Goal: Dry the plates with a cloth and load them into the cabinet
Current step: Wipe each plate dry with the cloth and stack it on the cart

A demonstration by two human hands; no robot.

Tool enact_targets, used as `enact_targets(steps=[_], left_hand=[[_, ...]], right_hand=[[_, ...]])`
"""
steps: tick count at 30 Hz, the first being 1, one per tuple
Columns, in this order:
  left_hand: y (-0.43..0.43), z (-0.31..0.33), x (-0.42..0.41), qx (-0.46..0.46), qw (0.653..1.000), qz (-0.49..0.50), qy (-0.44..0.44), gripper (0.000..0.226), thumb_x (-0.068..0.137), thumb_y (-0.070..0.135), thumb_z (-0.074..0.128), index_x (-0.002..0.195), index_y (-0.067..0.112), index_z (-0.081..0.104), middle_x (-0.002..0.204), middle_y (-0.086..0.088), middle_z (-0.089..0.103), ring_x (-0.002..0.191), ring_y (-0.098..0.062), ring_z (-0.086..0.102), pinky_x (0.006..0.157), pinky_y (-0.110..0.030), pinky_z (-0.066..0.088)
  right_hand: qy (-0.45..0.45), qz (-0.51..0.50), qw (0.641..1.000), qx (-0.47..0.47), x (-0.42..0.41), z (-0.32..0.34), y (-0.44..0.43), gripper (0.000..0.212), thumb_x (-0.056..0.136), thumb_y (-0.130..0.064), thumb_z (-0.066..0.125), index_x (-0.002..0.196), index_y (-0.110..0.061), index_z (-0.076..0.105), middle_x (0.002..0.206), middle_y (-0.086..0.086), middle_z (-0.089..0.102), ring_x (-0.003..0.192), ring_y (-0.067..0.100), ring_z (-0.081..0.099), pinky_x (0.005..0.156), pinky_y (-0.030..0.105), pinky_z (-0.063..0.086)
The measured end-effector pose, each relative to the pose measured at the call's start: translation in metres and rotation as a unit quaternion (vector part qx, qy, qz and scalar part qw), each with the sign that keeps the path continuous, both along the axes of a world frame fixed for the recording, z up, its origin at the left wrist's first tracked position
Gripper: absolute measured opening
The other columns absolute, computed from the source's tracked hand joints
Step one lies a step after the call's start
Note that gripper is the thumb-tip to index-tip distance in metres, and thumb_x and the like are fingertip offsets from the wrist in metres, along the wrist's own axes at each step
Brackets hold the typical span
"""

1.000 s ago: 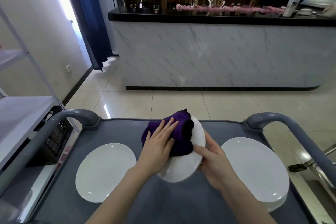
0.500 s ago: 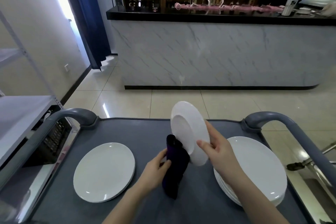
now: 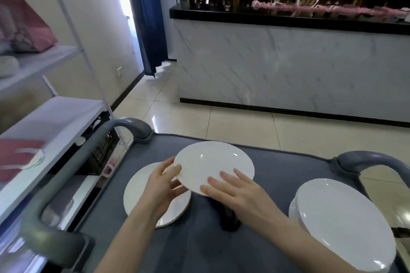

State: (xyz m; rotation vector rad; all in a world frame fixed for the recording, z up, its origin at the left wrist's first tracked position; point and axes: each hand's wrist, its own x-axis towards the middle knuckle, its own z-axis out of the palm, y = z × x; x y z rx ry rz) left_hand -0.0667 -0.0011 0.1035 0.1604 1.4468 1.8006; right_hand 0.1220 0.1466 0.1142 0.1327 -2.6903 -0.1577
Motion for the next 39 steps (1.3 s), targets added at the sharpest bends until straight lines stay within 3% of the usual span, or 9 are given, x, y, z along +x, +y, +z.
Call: enact_targets(steps=[3,6,8,11,20,25,29,32,39], left_hand=[[-0.017,-0.011,-0.009,-0.013,0.997,0.072,0.004,0.034,0.092,0.002,0.058,0.121,0.019,0.062,0.099,-0.007,0.076,0.077,-0.025,0.073,0.063,-0.037,0.059],[-0.04,-0.024,-0.023,-0.025,0.992,0.124,0.018,0.036,0.092,0.001,0.058,0.118,0.025,0.062,0.099,-0.008,0.075,0.079,-0.025,0.071,0.061,-0.037,0.058],[-0.054,-0.033,-0.033,-0.038,0.988,0.146,0.022,0.037,0.093,0.0,0.057,0.117,0.028,0.062,0.105,-0.009,0.072,0.083,-0.028,0.069,0.061,-0.037,0.058],[-0.072,-0.049,-0.045,-0.056,0.986,0.158,0.021,0.04,0.094,0.0,0.056,0.123,0.028,0.058,0.112,-0.008,0.07,0.09,-0.03,0.068,0.063,-0.039,0.058],[-0.097,-0.085,-0.063,-0.097,0.982,0.159,0.023,0.042,0.097,0.002,0.053,0.126,0.032,0.054,0.109,-0.007,0.071,0.07,-0.016,0.069,0.053,-0.032,0.055],[-0.099,-0.095,-0.069,-0.139,0.978,0.135,0.071,0.051,0.095,-0.004,0.05,0.127,0.034,0.056,0.111,0.0,0.071,0.09,-0.02,0.069,0.058,-0.029,0.056],[-0.101,-0.096,-0.079,-0.18,0.967,0.113,0.137,0.054,0.091,-0.007,0.053,0.129,0.032,0.057,0.111,0.007,0.07,0.097,-0.003,0.065,0.07,-0.019,0.052],[-0.101,-0.098,-0.082,-0.208,0.958,0.1,0.172,0.053,0.089,-0.004,0.053,0.126,0.033,0.059,0.112,0.015,0.067,0.105,-0.009,0.062,0.085,-0.031,0.053],[-0.092,-0.105,-0.084,-0.283,0.926,0.075,0.237,0.05,0.087,-0.002,0.057,0.127,0.026,0.061,0.103,0.002,0.044,0.088,-0.011,0.055,0.085,-0.027,0.041]], right_hand=[[-0.068,-0.05,0.99,-0.117,-0.02,-0.007,-0.004,0.064,0.081,-0.004,0.07,0.14,-0.026,0.055,0.154,0.0,0.041,0.145,0.028,0.035,0.116,0.053,0.031],[-0.142,-0.097,0.895,-0.412,-0.03,-0.01,-0.004,0.082,0.089,-0.02,0.065,0.149,-0.05,0.017,0.163,-0.017,-0.002,0.151,0.006,-0.008,0.122,0.024,0.01],[-0.112,-0.124,0.79,-0.589,-0.042,-0.016,-0.008,0.087,0.087,-0.014,0.067,0.148,-0.051,0.017,0.157,-0.023,0.013,0.147,0.0,0.012,0.103,0.001,0.028],[-0.1,-0.21,0.677,-0.698,-0.071,-0.029,-0.021,0.08,0.089,-0.006,0.068,0.155,-0.022,0.026,0.15,-0.005,0.041,0.129,0.008,0.048,0.093,0.014,0.045],[-0.082,-0.333,0.597,-0.725,-0.127,-0.062,-0.042,0.033,0.081,0.011,0.06,0.109,-0.002,0.07,0.099,0.011,0.074,0.1,0.033,0.069,0.095,0.05,0.053],[-0.077,-0.348,0.583,-0.73,-0.136,-0.082,-0.045,0.048,0.076,0.019,0.054,0.114,-0.005,0.069,0.102,0.01,0.074,0.1,0.028,0.069,0.094,0.047,0.055],[-0.07,-0.358,0.592,-0.719,-0.139,-0.091,-0.052,0.051,0.072,0.019,0.051,0.104,-0.015,0.071,0.096,0.004,0.076,0.095,0.023,0.071,0.091,0.046,0.057],[-0.072,-0.372,0.598,-0.706,-0.14,-0.097,-0.056,0.051,0.071,0.019,0.051,0.097,-0.02,0.071,0.092,0.005,0.075,0.093,0.027,0.07,0.09,0.047,0.056],[-0.071,-0.409,0.601,-0.683,-0.139,-0.098,-0.058,0.053,0.072,0.016,0.05,0.088,-0.031,0.066,0.082,-0.002,0.073,0.085,0.024,0.07,0.084,0.044,0.058]])
